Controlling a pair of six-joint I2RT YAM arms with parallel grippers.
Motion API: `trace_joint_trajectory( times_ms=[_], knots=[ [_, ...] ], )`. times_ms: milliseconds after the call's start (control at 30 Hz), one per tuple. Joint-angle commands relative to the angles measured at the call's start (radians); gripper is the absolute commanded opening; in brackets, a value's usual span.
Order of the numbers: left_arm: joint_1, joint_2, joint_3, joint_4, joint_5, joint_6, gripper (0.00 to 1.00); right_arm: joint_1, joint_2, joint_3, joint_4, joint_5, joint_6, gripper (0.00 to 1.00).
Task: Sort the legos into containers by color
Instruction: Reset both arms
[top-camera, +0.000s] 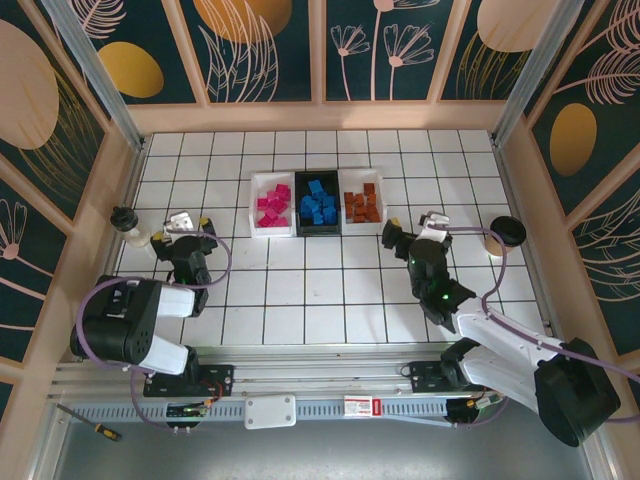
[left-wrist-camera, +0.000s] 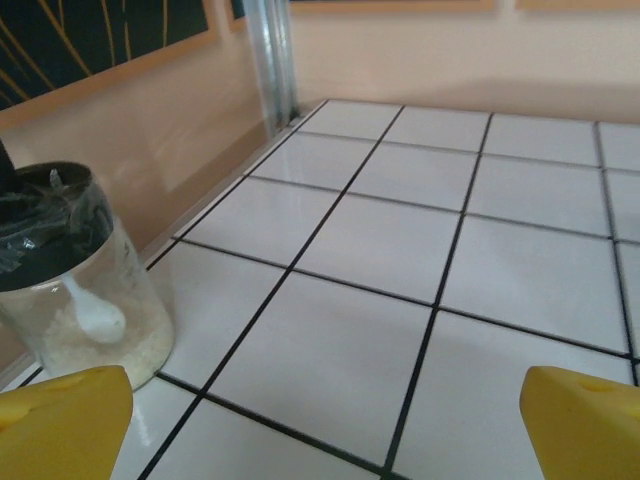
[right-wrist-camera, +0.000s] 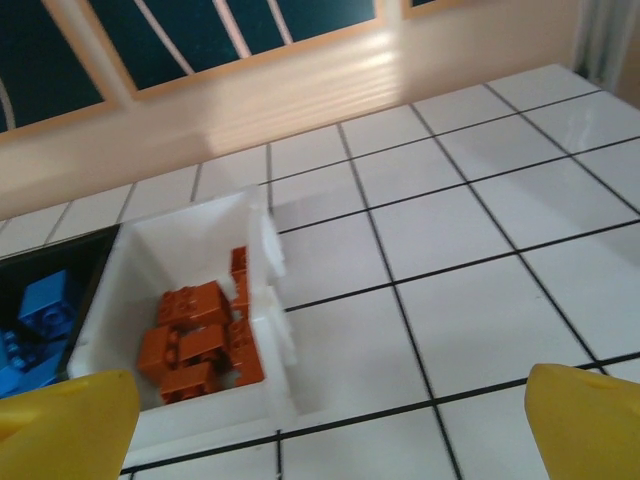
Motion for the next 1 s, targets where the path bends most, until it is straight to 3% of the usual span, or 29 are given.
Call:
trace_joint_trajectory(
  times_ms=[0,67,133,200,400,567,767,967],
  knots=[
    [0.037,-0.002,-0.045,0.228,0.153,0.014,0.99,-0.039,-0.013,-0.010,0.059,0.083,-0.003,0.99],
    [0.052,0.084,-0.107,0.461,0.234,0.044,0.99,-0.109,-0.017,-0.021,0.084,0.082,-0.046,0.99],
    [0.053,0.026,-0.042,0.223,0.177,0.009,0.99,-0.157,-0.018,-0.059,0.172,0.072,-0.144,0.99],
    [0.055,0.065,-0.037,0.286,0.140,-0.004,0.99,-0.206,-0.009,-0.102,0.258,0.029,-0.212,0.99],
    [0.056,0.050,-0.029,0.243,0.137,-0.008,0.99,-0.362,0.114,-0.175,0.576,-0.094,-0.338,0.99],
    [0.055,0.049,-0.028,0.244,0.138,-0.006,0.99,-0.492,0.343,-0.152,0.719,-0.238,-0.324,0.99],
    [0.055,0.049,-0.028,0.243,0.139,-0.006,0.99,-0.528,0.543,-0.120,0.882,-0.352,-0.340,0.99],
    [0.055,0.050,-0.027,0.240,0.138,-0.008,0.99,-0.644,0.568,-0.110,0.871,-0.572,-0.265,0.99]
  ],
)
